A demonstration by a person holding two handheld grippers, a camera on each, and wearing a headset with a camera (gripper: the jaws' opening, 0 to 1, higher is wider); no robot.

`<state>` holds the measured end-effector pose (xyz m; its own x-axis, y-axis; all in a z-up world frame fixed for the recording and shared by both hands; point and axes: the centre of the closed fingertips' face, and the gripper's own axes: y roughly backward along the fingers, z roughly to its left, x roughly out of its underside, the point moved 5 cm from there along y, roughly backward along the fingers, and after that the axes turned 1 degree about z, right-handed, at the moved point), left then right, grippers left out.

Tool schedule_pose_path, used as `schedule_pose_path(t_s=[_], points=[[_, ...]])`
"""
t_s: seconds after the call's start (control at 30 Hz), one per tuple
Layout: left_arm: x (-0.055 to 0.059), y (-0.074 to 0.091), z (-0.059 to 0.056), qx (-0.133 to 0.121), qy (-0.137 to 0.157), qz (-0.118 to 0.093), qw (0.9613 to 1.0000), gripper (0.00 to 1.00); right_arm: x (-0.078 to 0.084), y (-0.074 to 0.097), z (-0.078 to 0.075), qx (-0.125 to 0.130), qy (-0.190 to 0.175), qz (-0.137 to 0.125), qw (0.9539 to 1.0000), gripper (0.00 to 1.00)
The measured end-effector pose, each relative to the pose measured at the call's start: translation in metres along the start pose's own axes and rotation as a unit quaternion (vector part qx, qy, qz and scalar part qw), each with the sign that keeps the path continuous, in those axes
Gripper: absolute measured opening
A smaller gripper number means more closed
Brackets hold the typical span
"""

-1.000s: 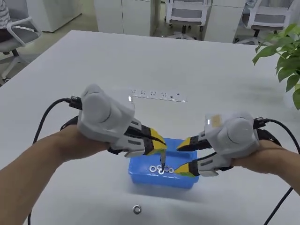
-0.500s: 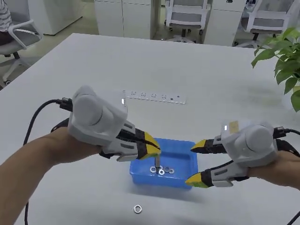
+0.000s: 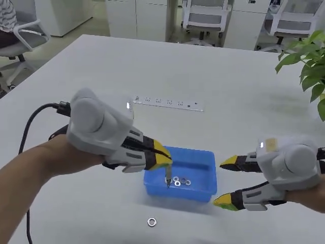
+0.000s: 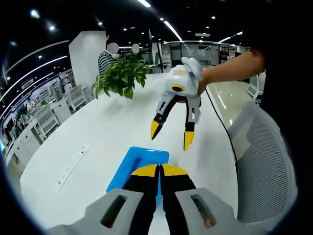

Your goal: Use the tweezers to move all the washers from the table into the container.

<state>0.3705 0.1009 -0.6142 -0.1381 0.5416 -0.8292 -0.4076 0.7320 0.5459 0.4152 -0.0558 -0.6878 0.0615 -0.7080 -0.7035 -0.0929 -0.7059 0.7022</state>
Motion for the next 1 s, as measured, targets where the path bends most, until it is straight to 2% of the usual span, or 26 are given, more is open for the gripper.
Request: schedule_pose_path(t_s=[0.23,0.57,0.73,1.0], points=[[0.007,0.002,-0.009,0.008,0.003,0.005,1.0000,0.05,0.003,0.003,0.006,0.004,-0.010,-0.002,0.9999,0.59],[0.026,0.001,-0.025,0.015,0.002,0.020,0.9997,0.05,0.005,0.005,0.016,0.005,-0.027,-0.006,0.9996,0.68],[0.030,0.000,-0.031,0.017,0.006,0.022,0.9996,0.05,0.006,0.004,0.021,0.002,-0.032,-0.009,0.9995,0.72],[0.039,0.000,-0.035,0.018,0.011,0.028,0.9994,0.05,0.006,0.003,0.028,-0.002,-0.037,-0.017,0.9992,0.79]])
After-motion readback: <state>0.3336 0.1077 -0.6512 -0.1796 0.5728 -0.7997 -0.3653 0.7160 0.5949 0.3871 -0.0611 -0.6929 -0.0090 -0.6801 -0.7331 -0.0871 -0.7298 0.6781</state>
